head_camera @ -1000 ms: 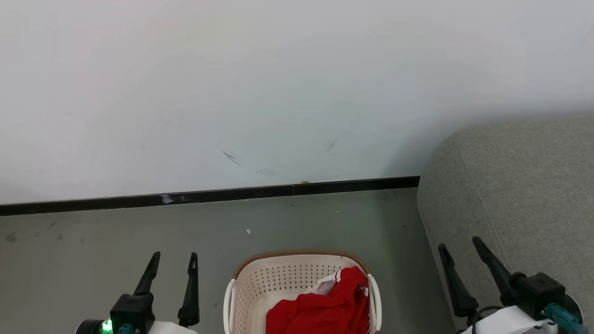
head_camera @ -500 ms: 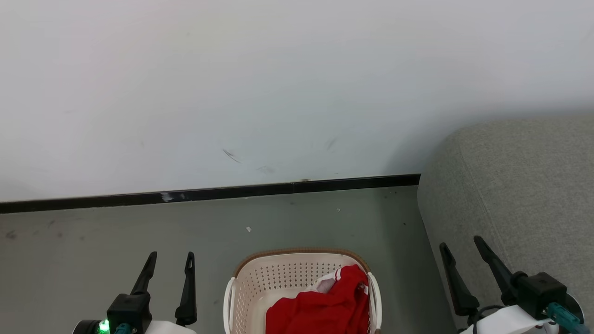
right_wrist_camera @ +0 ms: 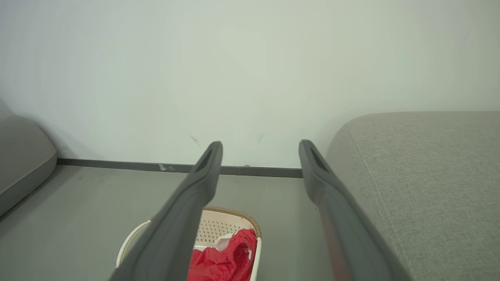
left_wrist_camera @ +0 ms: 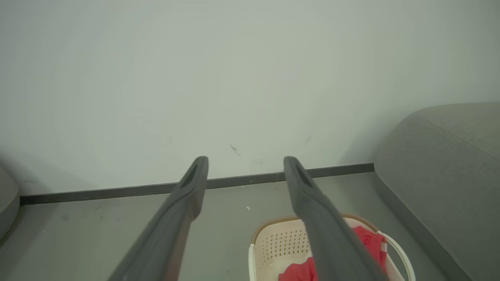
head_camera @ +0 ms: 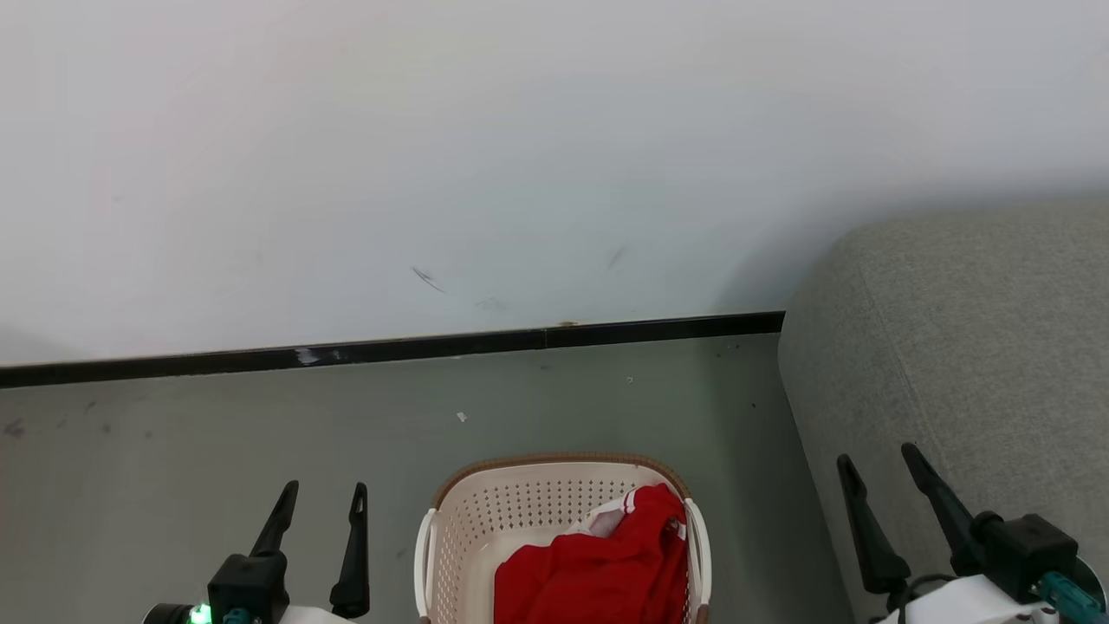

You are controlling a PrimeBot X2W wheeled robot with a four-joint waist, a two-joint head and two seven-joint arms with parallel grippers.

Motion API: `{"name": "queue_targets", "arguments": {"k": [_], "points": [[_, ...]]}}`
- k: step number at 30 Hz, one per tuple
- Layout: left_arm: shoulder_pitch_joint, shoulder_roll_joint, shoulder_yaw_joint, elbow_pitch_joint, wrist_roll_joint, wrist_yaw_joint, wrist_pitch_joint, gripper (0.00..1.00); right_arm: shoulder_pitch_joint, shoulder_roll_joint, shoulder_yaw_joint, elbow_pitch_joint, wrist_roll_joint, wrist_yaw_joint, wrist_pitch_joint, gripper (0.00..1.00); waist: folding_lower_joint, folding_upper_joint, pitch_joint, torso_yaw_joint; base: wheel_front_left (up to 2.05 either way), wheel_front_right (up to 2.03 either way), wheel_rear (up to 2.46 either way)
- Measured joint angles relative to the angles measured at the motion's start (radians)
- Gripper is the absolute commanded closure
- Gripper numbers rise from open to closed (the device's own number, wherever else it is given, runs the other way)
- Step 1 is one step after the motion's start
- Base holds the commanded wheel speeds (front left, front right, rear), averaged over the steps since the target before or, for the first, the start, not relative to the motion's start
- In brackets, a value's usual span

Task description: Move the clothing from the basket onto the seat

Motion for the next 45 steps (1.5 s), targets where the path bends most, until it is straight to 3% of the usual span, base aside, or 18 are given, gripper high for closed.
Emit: {"name": "queue_targets", "arguments": {"k": [5, 25, 45], "points": [[-0.007, 0.006, -0.025, 0.023, 0.011, -0.013, 0.0, 0.0, 0.025, 0.001, -0.018, -0.006, 0.0, 0.0, 0.0, 0.0, 0.0, 0.0, 0.011, -0.003, 0.0, 0.0, 0.0], [-0.208, -0.004, -0.23, 0.182, 0.107, -0.14, 0.056, 0.0, 0.032, 0.004, -0.134, -0.126, 0.004, 0.0, 0.0, 0.0, 0.0, 0.0, 0.112, -0.037, 0.0, 0.0, 0.0], [-0.353, -0.01, -0.302, 0.313, 0.169, -0.175, 0.065, 0.0, -0.056, 0.004, -0.12, -0.207, 0.029, 0.0, -0.001, 0.0, -0.0001, 0.0, 0.273, -0.095, 0.0, 0.0, 0.0]]}}
